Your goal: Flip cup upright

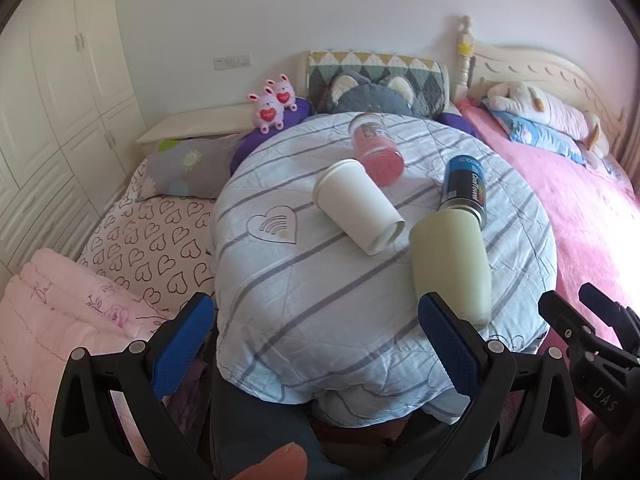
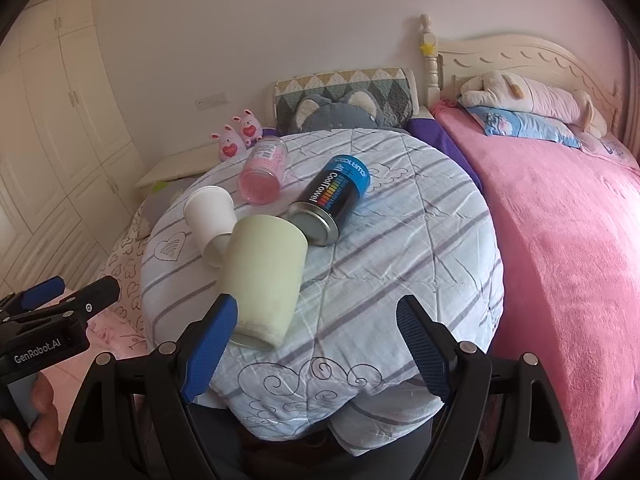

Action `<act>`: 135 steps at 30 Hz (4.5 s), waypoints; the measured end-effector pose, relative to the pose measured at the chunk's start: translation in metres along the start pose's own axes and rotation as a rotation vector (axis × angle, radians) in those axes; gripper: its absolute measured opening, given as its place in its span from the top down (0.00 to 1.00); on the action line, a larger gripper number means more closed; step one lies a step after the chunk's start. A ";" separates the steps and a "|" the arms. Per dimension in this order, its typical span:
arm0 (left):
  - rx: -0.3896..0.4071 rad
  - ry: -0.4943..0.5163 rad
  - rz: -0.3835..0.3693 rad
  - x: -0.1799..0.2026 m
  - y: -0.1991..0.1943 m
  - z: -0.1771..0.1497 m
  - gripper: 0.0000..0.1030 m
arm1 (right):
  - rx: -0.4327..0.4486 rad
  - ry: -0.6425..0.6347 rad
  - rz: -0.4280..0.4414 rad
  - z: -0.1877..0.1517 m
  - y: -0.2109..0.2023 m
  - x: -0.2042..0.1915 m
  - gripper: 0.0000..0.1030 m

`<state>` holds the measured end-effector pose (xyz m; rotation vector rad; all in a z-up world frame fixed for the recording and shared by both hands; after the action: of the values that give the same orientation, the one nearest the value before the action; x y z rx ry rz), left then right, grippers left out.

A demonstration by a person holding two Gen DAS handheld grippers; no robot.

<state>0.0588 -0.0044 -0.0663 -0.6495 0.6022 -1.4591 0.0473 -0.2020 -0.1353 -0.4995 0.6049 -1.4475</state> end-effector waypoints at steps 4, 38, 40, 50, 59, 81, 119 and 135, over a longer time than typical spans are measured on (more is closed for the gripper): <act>-0.005 0.004 -0.002 0.006 0.003 0.002 0.00 | -0.004 0.005 -0.002 -0.003 0.001 0.008 0.19; -0.185 0.130 -0.133 0.104 0.080 0.016 0.00 | -0.041 0.112 -0.055 -0.025 0.009 0.069 0.19; -0.203 0.125 -0.138 0.108 0.089 0.018 0.00 | -0.047 0.118 -0.059 -0.025 0.011 0.073 0.19; -0.268 0.095 -0.142 0.108 0.116 0.020 0.00 | -0.084 0.129 -0.048 -0.022 0.031 0.077 0.19; -0.278 0.085 -0.158 0.109 0.122 0.024 0.00 | -0.083 0.124 -0.046 -0.019 0.031 0.073 0.19; -0.242 0.083 -0.231 0.102 0.099 0.028 0.21 | -0.052 0.121 -0.050 -0.015 0.014 0.069 0.19; -0.043 0.145 -0.185 0.093 0.061 0.042 0.05 | -0.026 0.098 -0.043 -0.012 0.004 0.053 0.19; 0.157 0.125 -0.100 0.035 -0.041 0.035 0.00 | 0.225 0.004 -0.058 0.020 -0.071 0.003 0.19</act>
<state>0.0559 -0.0389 -0.0118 -0.4740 0.5514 -1.6310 0.0065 -0.2105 -0.0742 -0.3390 0.4273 -1.5500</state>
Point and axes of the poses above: each gripper's, at about its wrist camera, not at the fingertips, and y roughly the way its jaws point, x to its right, z to its top, the point moved 1 cm from there along y, roughly the way its jaws point, and after that the axes turned 5 degrees about -y, right-handed, at the moved point
